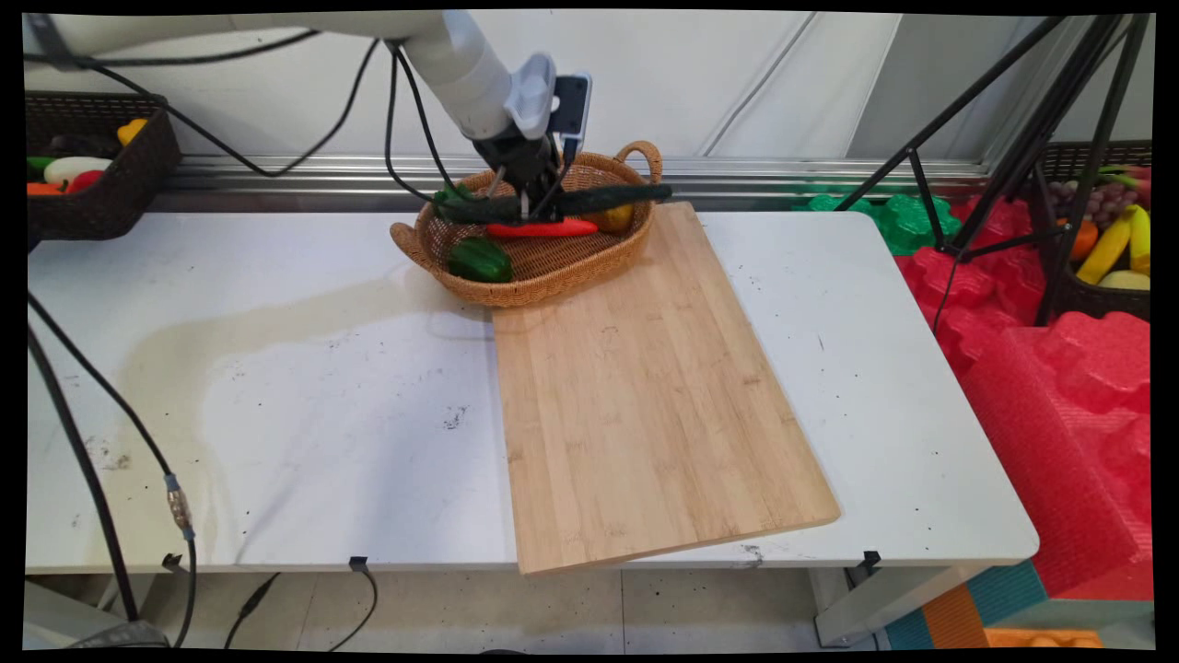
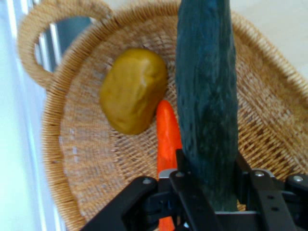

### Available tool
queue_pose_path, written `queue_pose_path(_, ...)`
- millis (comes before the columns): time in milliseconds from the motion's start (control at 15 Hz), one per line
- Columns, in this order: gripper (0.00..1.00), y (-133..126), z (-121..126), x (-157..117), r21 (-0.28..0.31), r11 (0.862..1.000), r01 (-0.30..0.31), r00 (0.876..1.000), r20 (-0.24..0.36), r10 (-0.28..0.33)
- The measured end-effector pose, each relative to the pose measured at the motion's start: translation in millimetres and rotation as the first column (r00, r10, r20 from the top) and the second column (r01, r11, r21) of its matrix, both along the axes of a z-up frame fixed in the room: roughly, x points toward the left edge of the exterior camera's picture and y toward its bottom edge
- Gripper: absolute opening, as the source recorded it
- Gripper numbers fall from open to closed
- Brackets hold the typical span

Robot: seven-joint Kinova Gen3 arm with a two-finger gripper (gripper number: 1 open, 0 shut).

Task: Place the picked object on the cutting board

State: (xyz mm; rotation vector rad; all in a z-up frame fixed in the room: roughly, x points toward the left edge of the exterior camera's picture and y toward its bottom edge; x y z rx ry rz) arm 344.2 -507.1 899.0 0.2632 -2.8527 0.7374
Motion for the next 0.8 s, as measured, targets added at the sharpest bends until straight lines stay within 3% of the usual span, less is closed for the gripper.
queue_pose_path(400, 0.00, 50, 54, -30, -0.074, 0.997, -0.005, 0.999, -0.036, 0.003)
queue_pose_path(800, 0.00, 106, 79, -72, -0.074, 0.997, 0.037, 0.996, -0.079, -0.042)
